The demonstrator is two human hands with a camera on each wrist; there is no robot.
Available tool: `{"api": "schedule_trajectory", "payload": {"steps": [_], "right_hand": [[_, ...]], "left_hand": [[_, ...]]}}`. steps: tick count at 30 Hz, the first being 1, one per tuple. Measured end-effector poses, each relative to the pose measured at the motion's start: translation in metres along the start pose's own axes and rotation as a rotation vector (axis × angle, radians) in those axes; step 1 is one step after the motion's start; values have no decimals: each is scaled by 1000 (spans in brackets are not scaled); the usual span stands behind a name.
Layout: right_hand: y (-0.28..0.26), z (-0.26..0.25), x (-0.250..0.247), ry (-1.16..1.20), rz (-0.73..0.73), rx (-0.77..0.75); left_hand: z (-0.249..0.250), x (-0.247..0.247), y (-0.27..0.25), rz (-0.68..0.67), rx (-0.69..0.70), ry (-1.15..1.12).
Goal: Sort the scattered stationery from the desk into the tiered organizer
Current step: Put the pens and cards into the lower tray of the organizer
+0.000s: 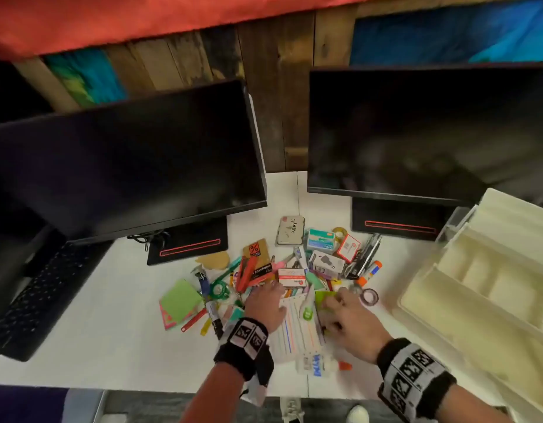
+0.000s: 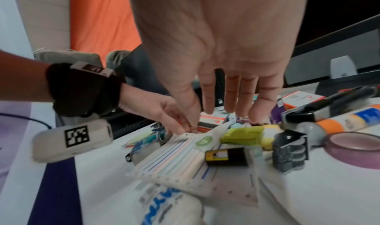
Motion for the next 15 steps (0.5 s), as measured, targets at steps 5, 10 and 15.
{"api": "schedule_trajectory", "payload": {"steps": [5, 10, 15], "right_hand": [[5, -17, 22, -255, -43, -83], [13, -11, 28, -191, -58, 6], [33, 4, 21, -130, 34, 95]], "left_hand": [[-8, 10, 11, -20, 75, 145], [-13, 12, 17, -53, 106, 175], [-18, 14, 19, -48, 139, 186]]}}
Point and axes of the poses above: each hand's wrist, its own y-axis towards the middle knuckle, its own x-axis out of the palm, z = x × y, the point moved 6 cm from there along y, towards the middle knuckle, and after that the axes turned 12 degrees about z, right-handed, at the moved point
